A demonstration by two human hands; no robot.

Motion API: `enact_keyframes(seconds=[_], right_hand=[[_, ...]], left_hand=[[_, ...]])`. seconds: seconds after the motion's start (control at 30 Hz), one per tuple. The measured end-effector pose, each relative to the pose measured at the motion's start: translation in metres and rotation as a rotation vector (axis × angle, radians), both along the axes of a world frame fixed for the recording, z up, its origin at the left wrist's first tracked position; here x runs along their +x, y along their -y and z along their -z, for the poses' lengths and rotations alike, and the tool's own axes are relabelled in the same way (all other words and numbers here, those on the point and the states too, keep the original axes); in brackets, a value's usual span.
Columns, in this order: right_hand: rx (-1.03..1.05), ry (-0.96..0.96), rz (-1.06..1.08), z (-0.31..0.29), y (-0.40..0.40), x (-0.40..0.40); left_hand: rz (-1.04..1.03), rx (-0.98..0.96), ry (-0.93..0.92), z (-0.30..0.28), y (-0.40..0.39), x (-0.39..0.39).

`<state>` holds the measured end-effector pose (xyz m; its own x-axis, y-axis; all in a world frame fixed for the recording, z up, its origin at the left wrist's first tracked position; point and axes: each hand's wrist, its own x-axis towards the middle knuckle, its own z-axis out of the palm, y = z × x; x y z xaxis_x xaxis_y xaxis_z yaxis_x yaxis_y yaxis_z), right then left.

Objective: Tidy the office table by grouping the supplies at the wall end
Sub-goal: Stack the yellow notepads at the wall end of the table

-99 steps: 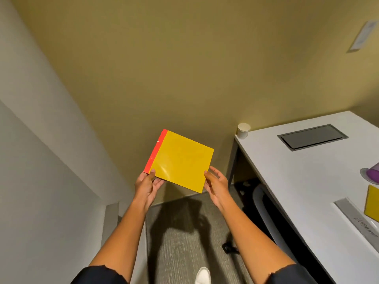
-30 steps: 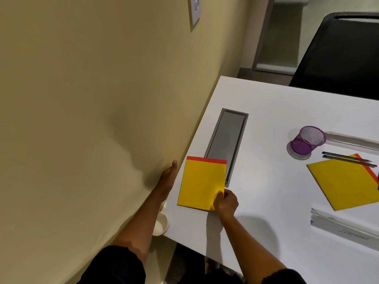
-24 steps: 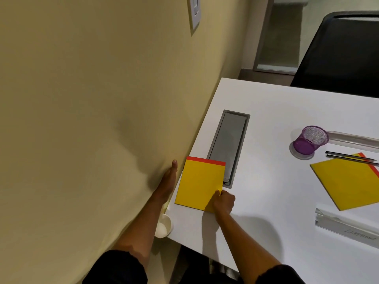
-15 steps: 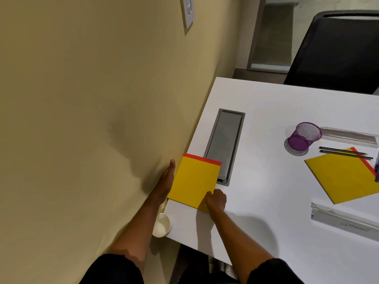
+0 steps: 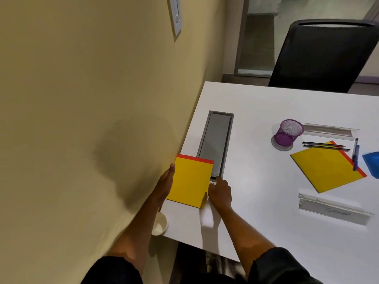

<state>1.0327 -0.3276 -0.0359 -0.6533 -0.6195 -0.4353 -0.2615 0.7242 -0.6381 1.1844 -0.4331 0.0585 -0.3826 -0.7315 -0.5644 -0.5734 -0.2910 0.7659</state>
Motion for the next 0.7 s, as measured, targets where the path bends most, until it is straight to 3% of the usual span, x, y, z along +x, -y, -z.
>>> enact_keyframes(seconds=[0.17, 0.3, 0.57, 0.7], right_hand=[[-0.004, -0.33, -0.164, -0.026, -0.024, -0.013], [0.017, -0.526, -0.202, -0.051, -0.053, -0.018], [0.088, -0.759, -0.087, -0.104, -0.144, -0.011], [0.139, -0.827, 0.003, -0.128, -0.208, -0.009]], left_hand=[[0.006, -0.164, -0.047, -0.015, -0.02, 0.001], [0.09, -0.166, -0.031, -0.022, -0.042, 0.003], [0.493, -0.579, 0.152, -0.038, -0.112, 0.008], [0.621, -0.691, 0.155, -0.053, -0.154, 0.001]])
